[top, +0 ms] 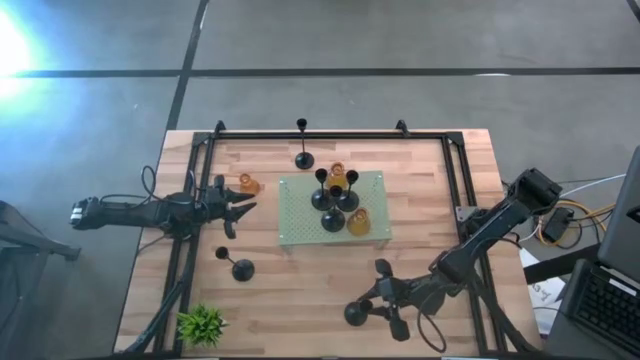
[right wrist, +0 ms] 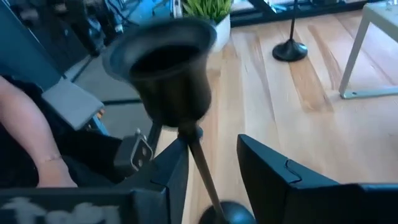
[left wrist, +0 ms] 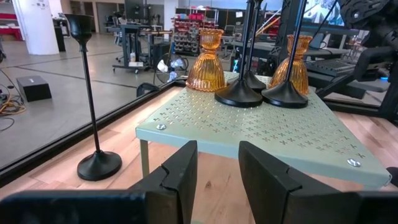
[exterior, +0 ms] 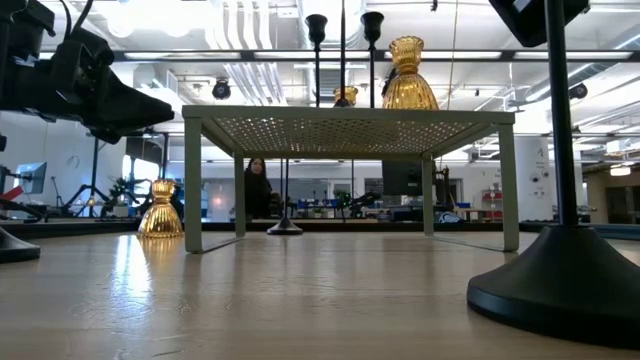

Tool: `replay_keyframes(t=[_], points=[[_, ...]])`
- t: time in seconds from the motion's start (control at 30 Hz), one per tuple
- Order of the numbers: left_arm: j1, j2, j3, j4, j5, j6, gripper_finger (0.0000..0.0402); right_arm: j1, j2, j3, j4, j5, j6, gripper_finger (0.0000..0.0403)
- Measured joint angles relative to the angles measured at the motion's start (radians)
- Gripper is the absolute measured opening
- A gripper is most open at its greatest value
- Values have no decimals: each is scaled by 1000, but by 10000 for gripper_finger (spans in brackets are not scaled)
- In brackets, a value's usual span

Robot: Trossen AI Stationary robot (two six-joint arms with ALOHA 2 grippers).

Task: Pick & Place candle stick holders
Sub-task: Put the black candle holder on the shelf

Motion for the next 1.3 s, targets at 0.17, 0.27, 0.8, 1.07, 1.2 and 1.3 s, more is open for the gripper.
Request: replay_keyframes(t=[0.17, 0.27, 0.8, 1.07, 1.2, 1.3], points=[[0, 0, 0, 0, 0, 0, 122, -8, 3, 0, 34, -42, 2, 95], [0, 0, 0, 0, 0, 0, 122, -11, 3, 0, 39, -45, 2, 72], [0, 0, 0, 0, 0, 0, 122, -6, -165, 0, -102, -51, -11, 11], [0, 0, 0, 0, 0, 0, 122, 39, -519, 0, -491, 111, 55, 10], [0, 0, 0, 0, 0, 0, 122, 20, -671, 0, -506, 139, -56, 10], [0, 0, 0, 0, 0, 0, 122, -12, -773, 0, -533, 141, -92, 10]])
